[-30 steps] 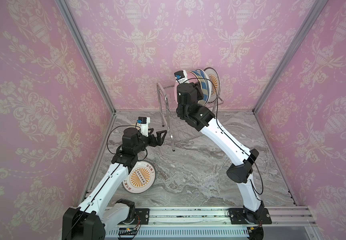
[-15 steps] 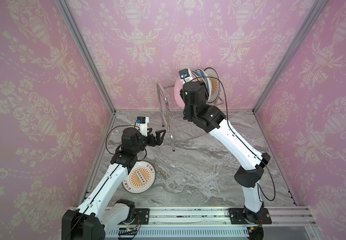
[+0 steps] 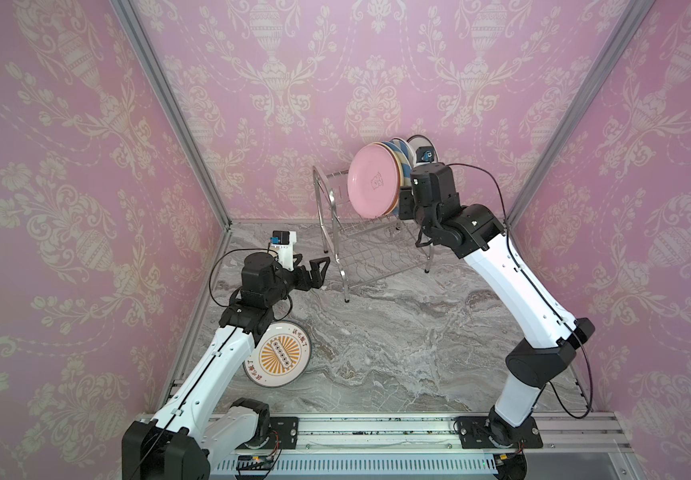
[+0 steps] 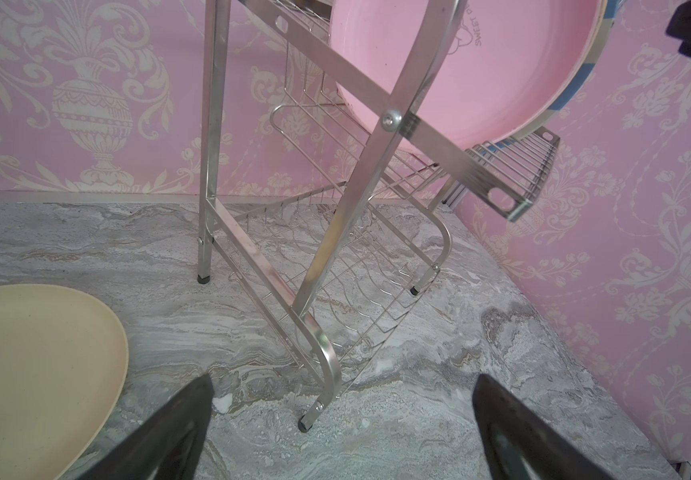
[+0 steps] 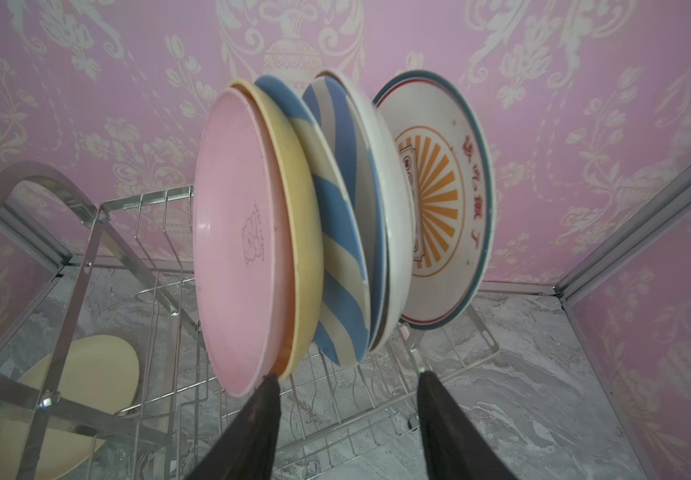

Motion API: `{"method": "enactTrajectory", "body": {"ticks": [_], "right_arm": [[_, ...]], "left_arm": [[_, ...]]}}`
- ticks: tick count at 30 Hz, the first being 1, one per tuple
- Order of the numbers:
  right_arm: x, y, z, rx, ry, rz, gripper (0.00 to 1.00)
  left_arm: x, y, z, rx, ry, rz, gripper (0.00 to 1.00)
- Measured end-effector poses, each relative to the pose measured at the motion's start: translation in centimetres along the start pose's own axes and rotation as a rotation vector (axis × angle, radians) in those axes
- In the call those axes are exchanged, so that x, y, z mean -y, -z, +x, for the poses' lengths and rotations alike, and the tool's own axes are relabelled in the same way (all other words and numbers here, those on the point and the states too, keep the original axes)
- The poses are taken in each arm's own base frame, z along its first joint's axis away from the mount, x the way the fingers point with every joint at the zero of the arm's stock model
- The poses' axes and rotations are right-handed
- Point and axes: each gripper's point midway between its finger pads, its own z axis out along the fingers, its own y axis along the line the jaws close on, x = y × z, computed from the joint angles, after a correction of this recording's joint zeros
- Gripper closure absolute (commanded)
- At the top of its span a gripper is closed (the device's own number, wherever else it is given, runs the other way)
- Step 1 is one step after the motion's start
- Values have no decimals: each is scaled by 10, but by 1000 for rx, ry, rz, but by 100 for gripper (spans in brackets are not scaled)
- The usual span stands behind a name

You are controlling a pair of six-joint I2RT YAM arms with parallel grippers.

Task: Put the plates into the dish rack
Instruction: 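Lower the pink bear plate into the rack slot beside the yellow plate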

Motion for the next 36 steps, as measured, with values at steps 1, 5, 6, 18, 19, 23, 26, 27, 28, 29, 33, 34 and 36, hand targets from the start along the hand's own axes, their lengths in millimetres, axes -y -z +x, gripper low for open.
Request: {"method": "enactTrajectory", "body": {"ticks": [1, 5, 6, 18, 19, 23, 26, 27, 28, 29, 33, 34, 36], "right_arm": [[-9, -7, 8, -30, -5, -29, 46], [-29, -22, 33, -121, -43, -121, 48], [-29, -23, 35, -131, -56, -126, 47], [-23, -29, 35, -150, -131, -142, 44], [-24, -30, 36, -152, -131, -143, 44], [-30, -39, 42, -166, -137, -148, 44], [-36, -49, 50, -184, -138, -151, 44], [-38, -53, 52, -188, -137, -151, 44], [-40, -57, 52, -185, -138, -150, 45], [-41, -59, 50, -182, -140, -151, 45], [-44, -65, 46, -167, -145, -145, 46], [-43, -66, 44, -163, -147, -140, 46], [-42, -67, 42, -156, -148, -134, 46]], "left_arm": [[0, 0, 0, 0, -2, -2, 1], [-2, 0, 1, -5, -11, -8, 1], [-2, 0, 2, -7, -14, -8, 1], [-2, 0, 3, -12, -20, -11, 1], [-2, 0, 3, -12, -20, -11, 1], [-3, 0, 3, -12, -20, -12, 1], [-3, 0, 3, -11, -19, -12, 1], [-3, 0, 3, -12, -20, -13, 1], [-3, 0, 3, -11, -20, -13, 1], [-4, 1, 2, -10, -19, -15, 1], [-4, 3, 0, -1, -21, -18, 1], [-4, 3, -1, 1, -22, -18, 1], [-3, 4, -1, 3, -23, -17, 1]]}}
